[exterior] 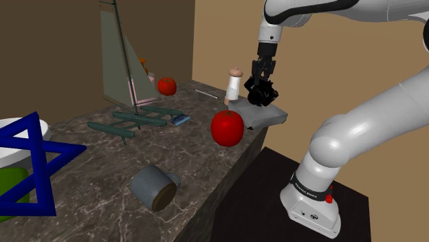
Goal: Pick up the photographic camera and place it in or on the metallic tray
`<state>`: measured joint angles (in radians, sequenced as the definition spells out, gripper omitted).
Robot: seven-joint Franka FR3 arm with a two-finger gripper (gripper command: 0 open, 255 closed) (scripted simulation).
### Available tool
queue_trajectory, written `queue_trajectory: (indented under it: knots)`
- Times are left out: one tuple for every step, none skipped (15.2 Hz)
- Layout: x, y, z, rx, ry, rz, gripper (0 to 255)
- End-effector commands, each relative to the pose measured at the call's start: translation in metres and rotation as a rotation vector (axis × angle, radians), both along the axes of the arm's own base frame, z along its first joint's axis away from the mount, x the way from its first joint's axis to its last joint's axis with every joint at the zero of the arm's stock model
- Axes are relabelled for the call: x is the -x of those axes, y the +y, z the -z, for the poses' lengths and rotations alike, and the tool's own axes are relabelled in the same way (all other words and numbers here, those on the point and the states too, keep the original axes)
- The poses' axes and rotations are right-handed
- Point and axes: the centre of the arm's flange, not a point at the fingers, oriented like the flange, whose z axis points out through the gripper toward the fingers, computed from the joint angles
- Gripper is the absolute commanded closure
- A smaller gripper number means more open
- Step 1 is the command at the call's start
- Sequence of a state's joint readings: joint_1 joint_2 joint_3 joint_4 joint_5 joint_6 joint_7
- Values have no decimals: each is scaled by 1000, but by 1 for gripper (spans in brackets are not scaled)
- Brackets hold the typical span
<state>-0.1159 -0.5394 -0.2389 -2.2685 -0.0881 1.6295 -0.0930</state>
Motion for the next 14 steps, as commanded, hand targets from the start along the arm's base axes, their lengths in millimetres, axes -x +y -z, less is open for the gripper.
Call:
queue_trajectory:
  knots:
    - [1, 0, 12, 0, -1, 0, 255]
    - [1, 0, 17, 0, -1, 0, 255]
    - [1, 0, 23, 0, -1, 0, 255]
    - [1, 0, 28, 0, -1, 0, 255]
    - [1, 0, 31, 0, -1, 0, 255]
    - [1, 0, 31, 0, -1, 0, 255]
    - [1, 0, 31, 0, -1, 0, 255]
    - [1, 0, 31, 0, -1, 0, 255]
    - [1, 0, 31, 0, -1, 0, 255]
    - [1, 0, 31, 0, -1, 0, 255]
    - [1, 0, 31, 0, -1, 0, 255]
    - [1, 0, 31, 0, -1, 0, 255]
    - [1, 0, 31, 0, -1, 0, 0]
    - [1, 0, 31, 0, -1, 0, 0]
